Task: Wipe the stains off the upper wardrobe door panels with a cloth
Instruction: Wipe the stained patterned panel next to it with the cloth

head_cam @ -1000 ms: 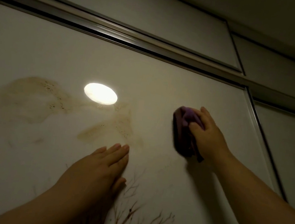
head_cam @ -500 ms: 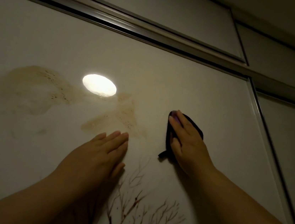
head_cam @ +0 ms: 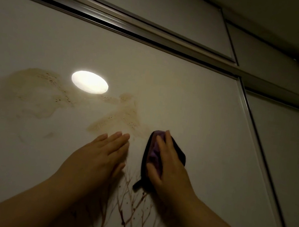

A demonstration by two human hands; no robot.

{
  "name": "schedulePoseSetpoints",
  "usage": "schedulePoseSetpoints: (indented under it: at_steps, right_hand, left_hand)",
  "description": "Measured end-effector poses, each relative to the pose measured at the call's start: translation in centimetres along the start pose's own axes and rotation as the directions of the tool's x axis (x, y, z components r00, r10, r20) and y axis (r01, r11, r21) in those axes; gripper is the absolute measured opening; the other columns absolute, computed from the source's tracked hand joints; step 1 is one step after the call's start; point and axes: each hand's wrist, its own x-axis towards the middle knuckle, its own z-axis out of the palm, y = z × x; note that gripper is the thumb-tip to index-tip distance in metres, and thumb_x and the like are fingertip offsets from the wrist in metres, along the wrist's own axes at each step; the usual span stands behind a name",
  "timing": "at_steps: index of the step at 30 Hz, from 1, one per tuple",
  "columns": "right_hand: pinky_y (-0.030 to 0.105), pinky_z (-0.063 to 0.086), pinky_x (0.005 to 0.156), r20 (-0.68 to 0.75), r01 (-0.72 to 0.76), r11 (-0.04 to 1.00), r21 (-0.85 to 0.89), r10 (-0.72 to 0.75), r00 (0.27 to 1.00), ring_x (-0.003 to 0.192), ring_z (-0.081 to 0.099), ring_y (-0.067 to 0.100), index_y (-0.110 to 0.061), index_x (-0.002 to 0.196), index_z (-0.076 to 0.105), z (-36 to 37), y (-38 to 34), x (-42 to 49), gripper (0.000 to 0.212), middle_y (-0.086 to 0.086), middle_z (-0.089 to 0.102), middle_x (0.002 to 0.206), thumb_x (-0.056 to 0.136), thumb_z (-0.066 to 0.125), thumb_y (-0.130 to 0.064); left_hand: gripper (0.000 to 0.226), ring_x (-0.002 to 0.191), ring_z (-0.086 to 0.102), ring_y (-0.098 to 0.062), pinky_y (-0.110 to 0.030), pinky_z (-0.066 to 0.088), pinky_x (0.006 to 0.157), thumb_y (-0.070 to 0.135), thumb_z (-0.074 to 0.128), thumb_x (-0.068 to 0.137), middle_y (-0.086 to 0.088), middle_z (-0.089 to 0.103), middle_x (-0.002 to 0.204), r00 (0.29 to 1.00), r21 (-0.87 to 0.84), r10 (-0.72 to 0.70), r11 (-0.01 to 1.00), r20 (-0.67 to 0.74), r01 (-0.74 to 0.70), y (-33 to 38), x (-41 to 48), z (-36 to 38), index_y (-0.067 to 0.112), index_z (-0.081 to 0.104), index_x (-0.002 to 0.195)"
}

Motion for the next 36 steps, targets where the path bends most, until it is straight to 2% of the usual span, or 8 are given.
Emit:
schedulePoseSetpoints:
  at_steps: [4,10,14,20,24,28,32,36]
  right_hand:
    - [0.034,0.028,0.111,0.084,0.106,0.985,-0.134,-0.095,0.992,0.136,0.020,0.006,-0.051,0.141,0.006,-1.1,2.8,-2.0,0.062,-0.022,-0.006,0.154,0.086,0.036,-0.053]
    - [0.034,0.011,0.115,-0.225,-0.119,0.992,0.042,0.125,0.966,0.143,0.009,0.015,-0.033,0.144,0.021,-0.3,2.8,2.3,0.053,-0.010,0.014,0.153,0.094,0.040,-0.029]
    - [0.032,0.003,0.110,-0.121,-0.064,0.996,0.061,0.071,0.990,0.142,-0.003,0.011,-0.038,0.145,0.008,2.8,-3.0,4.8,0.071,-0.011,-0.002,0.156,0.088,0.048,-0.049]
    - [0.036,0.012,0.113,0.093,0.261,0.964,-0.045,-0.256,0.962,0.141,-0.002,0.008,-0.040,0.144,0.003,3.4,-3.9,1.4,0.075,-0.012,-0.001,0.156,0.084,0.047,-0.051]
    - [0.031,0.008,0.113,-0.042,0.068,0.997,0.032,-0.067,0.997,0.142,0.006,0.013,-0.034,0.146,0.013,0.8,-0.2,3.1,0.065,-0.008,0.008,0.156,0.091,0.047,-0.036]
    - [0.035,0.009,0.113,-0.151,-0.045,0.998,0.038,0.050,0.987,0.143,0.006,0.021,-0.024,0.146,0.014,1.3,-2.2,8.1,0.062,0.002,0.008,0.157,0.093,0.045,-0.029]
    - [0.040,0.016,0.115,-0.114,0.068,0.997,0.038,-0.064,0.991,0.143,0.005,0.021,-0.025,0.146,0.013,4.1,-6.7,9.5,0.066,0.001,0.007,0.157,0.090,0.047,-0.032]
    - [0.031,0.011,0.111,0.001,0.227,0.974,0.000,-0.227,0.974,0.143,0.001,0.014,-0.030,0.146,0.009,5.3,-8.0,6.8,0.069,-0.004,0.003,0.157,0.090,0.048,-0.037]
  left_hand:
    - [0.064,0.120,0.048,-0.024,-0.052,0.036,0.094,0.043,0.006,0.098,-0.009,0.049,0.133,1.000,-0.003,0.003,1.000,0.008,-0.003,-0.2,-1.2,-0.6,0.011,0.054,0.125]
    - [0.061,0.122,0.043,-0.022,-0.031,0.022,0.104,0.043,0.009,0.098,-0.009,0.046,0.136,0.997,0.013,-0.058,0.998,0.049,0.057,-2.2,-3.7,-2.2,0.012,0.052,0.126]
    - [0.056,0.129,0.032,-0.019,-0.027,0.012,0.108,0.043,0.013,0.097,-0.008,0.041,0.140,0.994,0.038,-0.099,0.995,0.036,0.097,-2.9,-4.2,-3.3,0.013,0.047,0.130]
    - [0.057,0.127,0.038,-0.021,-0.046,0.032,0.099,0.044,0.014,0.096,-0.007,0.040,0.141,0.983,0.126,-0.180,0.976,0.023,0.176,-3.0,-5.3,-3.9,0.013,0.046,0.131]
    - [0.051,0.126,0.040,-0.022,-0.039,0.030,0.102,0.039,0.027,0.092,-0.007,0.041,0.140,0.980,0.175,-0.194,0.967,0.039,0.185,-3.3,-6.4,-4.4,0.012,0.046,0.131]
    - [0.057,0.129,0.036,-0.020,-0.044,0.031,0.101,0.044,0.014,0.096,-0.006,0.038,0.143,0.977,0.182,-0.209,0.963,0.049,0.197,-4.1,-6.6,-4.5,0.014,0.044,0.134]
    - [0.058,0.131,0.033,-0.018,-0.044,0.030,0.102,0.046,0.012,0.096,-0.005,0.036,0.144,0.977,0.170,-0.211,0.964,0.019,0.205,-5.1,-6.4,-4.6,0.015,0.043,0.135]
    - [0.060,0.130,0.033,-0.019,-0.044,0.031,0.102,0.046,0.012,0.096,-0.006,0.037,0.144,0.981,0.145,-0.192,0.971,0.010,0.189,-5.7,-6.7,-4.6,0.014,0.043,0.135]
